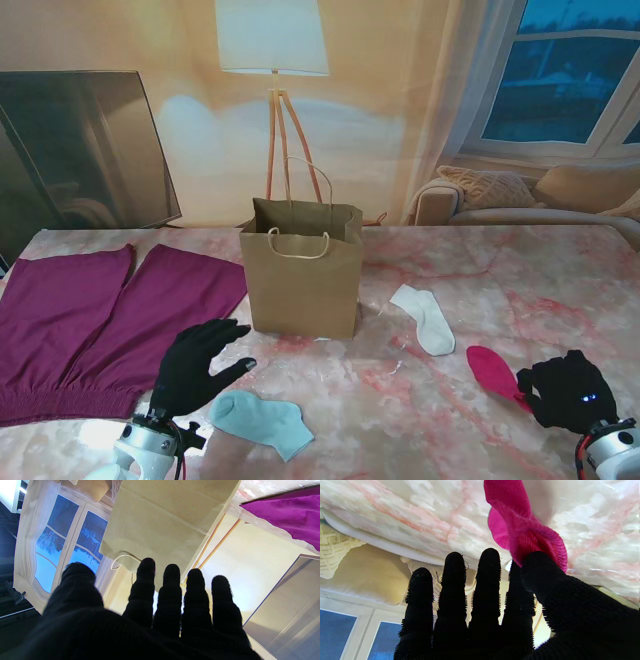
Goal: Fold the socks and the shorts into the kraft paper bag
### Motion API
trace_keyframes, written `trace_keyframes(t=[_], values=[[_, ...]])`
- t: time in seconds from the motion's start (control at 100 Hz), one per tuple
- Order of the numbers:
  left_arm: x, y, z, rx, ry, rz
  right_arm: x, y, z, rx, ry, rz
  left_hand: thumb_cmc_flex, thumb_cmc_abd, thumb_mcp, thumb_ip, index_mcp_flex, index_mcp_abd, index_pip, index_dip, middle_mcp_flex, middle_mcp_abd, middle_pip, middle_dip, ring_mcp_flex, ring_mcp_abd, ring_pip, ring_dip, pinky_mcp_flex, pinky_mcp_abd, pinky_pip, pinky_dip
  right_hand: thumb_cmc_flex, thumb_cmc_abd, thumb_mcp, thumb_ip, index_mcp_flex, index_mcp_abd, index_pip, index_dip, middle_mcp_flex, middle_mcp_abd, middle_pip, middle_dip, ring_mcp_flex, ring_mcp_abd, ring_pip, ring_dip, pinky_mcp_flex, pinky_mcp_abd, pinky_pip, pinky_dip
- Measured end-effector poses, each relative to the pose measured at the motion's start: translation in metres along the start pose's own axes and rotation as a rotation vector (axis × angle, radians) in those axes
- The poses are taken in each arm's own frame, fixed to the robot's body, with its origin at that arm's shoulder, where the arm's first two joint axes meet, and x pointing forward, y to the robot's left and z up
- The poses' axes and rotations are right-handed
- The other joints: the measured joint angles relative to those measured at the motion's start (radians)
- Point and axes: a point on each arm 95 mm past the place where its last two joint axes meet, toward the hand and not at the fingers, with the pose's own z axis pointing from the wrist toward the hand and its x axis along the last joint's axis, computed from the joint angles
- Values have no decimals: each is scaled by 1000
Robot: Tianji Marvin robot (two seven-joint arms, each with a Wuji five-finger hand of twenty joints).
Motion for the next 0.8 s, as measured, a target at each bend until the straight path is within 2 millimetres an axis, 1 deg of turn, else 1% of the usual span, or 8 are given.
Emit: trace_keyframes(t=[0.03, 0.11, 0.24, 0.29, 0.38, 0.47, 0.68, 0.8], values=[[0, 0, 0, -1, 0, 0, 0, 1, -1, 0, 3, -1, 0, 0, 0, 0, 0, 0, 0, 0, 0, 0, 0, 0, 0, 0, 0, 0, 0, 0, 0, 0, 0, 0, 0, 0, 0, -2, 0, 14, -7, -3, 1, 6, 0, 0, 0, 0, 0, 0, 0, 0], [0, 0, 0, -1, 1, -1, 0, 5, -2, 24, 11, 0, 0, 0, 0, 0, 0, 0, 0, 0, 0, 0, 0, 0, 0, 0, 0, 0, 0, 0, 0, 0, 0, 0, -1, 0, 0, -2, -3, 91, -7, -9, 1, 20, 0, 0, 0, 0, 0, 0, 0, 0], [0, 0, 0, -1, 1, -1, 2, 8, 0, 29, 19, 0, 0, 0, 0, 0, 0, 0, 0, 0, 0, 0, 0, 0, 0, 0, 0, 0, 0, 0, 0, 0, 0, 40, -27, 0, -5, -3, -56, 242, -8, -10, 9, 42, 0, -1, 0, 0, 0, 0, 0, 0], [0, 0, 0, -1, 1, -1, 3, 9, 2, 21, 22, 2, 0, 0, 0, 0, 0, 0, 0, 0, 0, 0, 0, 0, 0, 0, 0, 0, 0, 0, 0, 0, 0, 54, -41, 0, -22, -18, -66, 283, -19, -10, 9, 46, 0, -2, 0, 0, -1, 0, 0, 0], [0, 0, 0, -2, 1, -1, 6, 11, 8, 6, 31, -1, 0, 0, 0, 0, 0, 0, 0, 0, 0, 0, 0, 0, 0, 0, 0, 0, 0, 0, 0, 0, 0, 72, -46, 0, -32, -20, -79, 354, -26, -11, 10, 55, 0, -9, 0, 0, -1, 0, 0, 0], [0, 0, 0, -4, 1, -1, 10, 13, 18, -3, 43, -27, 0, 0, 0, 0, 0, 0, 0, 0, 0, 0, 0, 0, 0, 0, 0, 0, 0, 0, 0, 0, 0, 88, -57, -1, -43, -27, -91, 380, -37, -11, 16, 55, 0, -9, 0, 0, -1, 0, 0, 0], [0, 1, 2, -7, 2, -4, 18, 19, 47, -58, 35, -84, 13, 0, -8, 0, 0, 0, 0, 0, 0, 0, 0, 0, 0, 0, 0, 0, 0, 0, 0, 0, 0, 92, -69, -1, -43, -41, -103, 380, -37, -11, 27, 56, 0, -9, 0, 1, -1, 0, 1, 4], [0, 1, 2, -10, 2, -3, 23, 20, 65, -4, 32, -89, 13, 1, -8, 0, 0, 0, 0, 0, 0, 0, 0, 0, 0, 0, 0, 0, 0, 0, 0, 0, 0, 92, -69, -1, -43, -41, -103, 380, -38, -11, 27, 56, 0, -9, 0, 1, -1, 0, 3, 4]])
